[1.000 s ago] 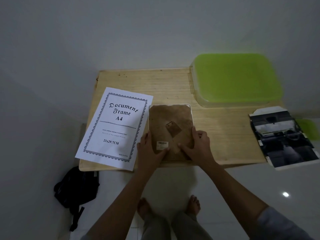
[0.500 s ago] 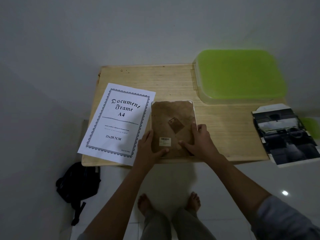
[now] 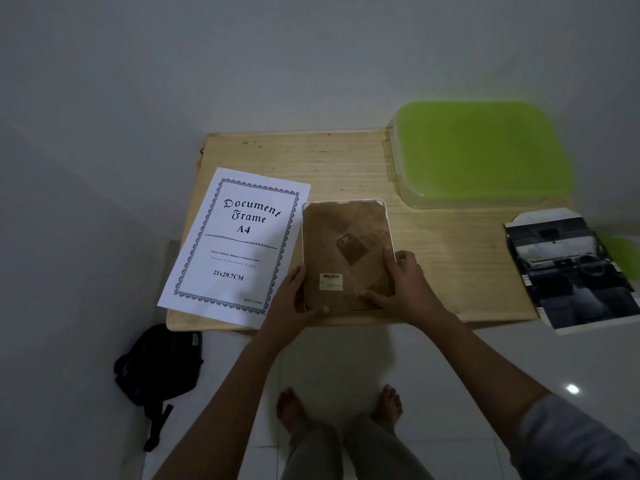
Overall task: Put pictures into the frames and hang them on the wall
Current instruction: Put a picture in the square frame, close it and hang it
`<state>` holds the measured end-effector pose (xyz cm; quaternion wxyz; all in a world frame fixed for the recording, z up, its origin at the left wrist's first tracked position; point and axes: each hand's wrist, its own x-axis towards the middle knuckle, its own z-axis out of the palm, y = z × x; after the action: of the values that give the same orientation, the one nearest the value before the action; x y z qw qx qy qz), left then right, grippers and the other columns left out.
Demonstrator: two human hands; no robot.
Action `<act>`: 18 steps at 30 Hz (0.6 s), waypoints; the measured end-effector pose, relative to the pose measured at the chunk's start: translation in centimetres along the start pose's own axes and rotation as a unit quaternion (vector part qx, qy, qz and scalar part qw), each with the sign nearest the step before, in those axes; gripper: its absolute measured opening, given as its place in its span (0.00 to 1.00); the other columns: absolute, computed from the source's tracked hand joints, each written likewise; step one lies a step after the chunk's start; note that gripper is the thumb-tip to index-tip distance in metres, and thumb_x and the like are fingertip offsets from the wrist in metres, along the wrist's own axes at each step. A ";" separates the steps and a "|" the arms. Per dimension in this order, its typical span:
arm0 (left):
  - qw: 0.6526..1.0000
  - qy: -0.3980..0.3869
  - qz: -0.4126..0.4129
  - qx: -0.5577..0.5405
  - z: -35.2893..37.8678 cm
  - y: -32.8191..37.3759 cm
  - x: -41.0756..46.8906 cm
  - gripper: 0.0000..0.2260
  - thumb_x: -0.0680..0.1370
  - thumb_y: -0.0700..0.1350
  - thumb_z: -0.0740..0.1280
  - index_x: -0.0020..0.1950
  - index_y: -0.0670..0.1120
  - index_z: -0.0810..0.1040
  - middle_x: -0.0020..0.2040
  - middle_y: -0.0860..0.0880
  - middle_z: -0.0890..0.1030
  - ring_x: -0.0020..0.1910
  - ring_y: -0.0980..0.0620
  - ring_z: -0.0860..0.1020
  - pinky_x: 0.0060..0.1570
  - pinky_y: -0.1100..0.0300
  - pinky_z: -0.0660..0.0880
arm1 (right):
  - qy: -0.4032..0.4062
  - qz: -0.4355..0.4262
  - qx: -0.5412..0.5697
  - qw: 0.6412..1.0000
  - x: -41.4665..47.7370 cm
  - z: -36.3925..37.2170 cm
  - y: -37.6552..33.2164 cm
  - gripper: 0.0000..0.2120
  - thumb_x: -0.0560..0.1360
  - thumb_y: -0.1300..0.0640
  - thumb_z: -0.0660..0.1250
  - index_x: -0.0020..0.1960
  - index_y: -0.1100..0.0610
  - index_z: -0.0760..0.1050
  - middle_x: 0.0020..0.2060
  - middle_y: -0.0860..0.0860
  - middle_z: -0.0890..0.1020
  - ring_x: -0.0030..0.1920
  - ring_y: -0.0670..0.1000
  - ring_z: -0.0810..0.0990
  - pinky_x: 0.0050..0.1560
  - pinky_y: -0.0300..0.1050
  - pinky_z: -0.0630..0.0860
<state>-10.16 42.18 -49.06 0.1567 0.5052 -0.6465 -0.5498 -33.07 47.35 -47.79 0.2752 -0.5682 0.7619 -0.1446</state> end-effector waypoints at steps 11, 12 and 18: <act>0.998 0.062 0.029 -0.002 0.8 -0.3 0.5 0.39 0.67 0.38 0.76 0.73 0.42 0.60 0.64 0.49 0.65 0.64 0.53 0.69 0.58 0.74 0.68 | 0.028 0.021 -0.060 0.998 0.3 0.7 -0.7 0.40 0.72 0.40 0.65 0.75 0.55 0.50 0.63 0.57 0.63 0.57 0.58 0.67 0.54 0.51 0.71; 0.998 0.060 0.028 -0.002 0.7 -0.3 0.6 0.38 0.68 0.38 0.75 0.73 0.41 0.59 0.65 0.48 0.65 0.64 0.53 0.69 0.58 0.74 0.68 | 0.031 0.022 -0.059 0.998 0.3 0.7 -0.8 0.40 0.72 0.40 0.65 0.74 0.55 0.50 0.63 0.57 0.63 0.57 0.58 0.68 0.53 0.51 0.71; 0.996 0.078 0.020 -0.022 0.1 0.0 0.6 0.29 0.73 0.32 0.69 0.72 0.39 0.63 0.65 0.43 0.68 0.60 0.51 0.73 0.51 0.77 0.70 | 0.035 0.018 -0.045 0.998 0.2 0.7 -0.7 0.40 0.72 0.41 0.66 0.75 0.55 0.51 0.62 0.58 0.63 0.57 0.58 0.67 0.54 0.51 0.71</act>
<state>-10.56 41.71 -49.29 0.2292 0.5298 -0.6301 -0.5193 -32.17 46.99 -48.01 0.2254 -0.5609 0.7867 -0.1253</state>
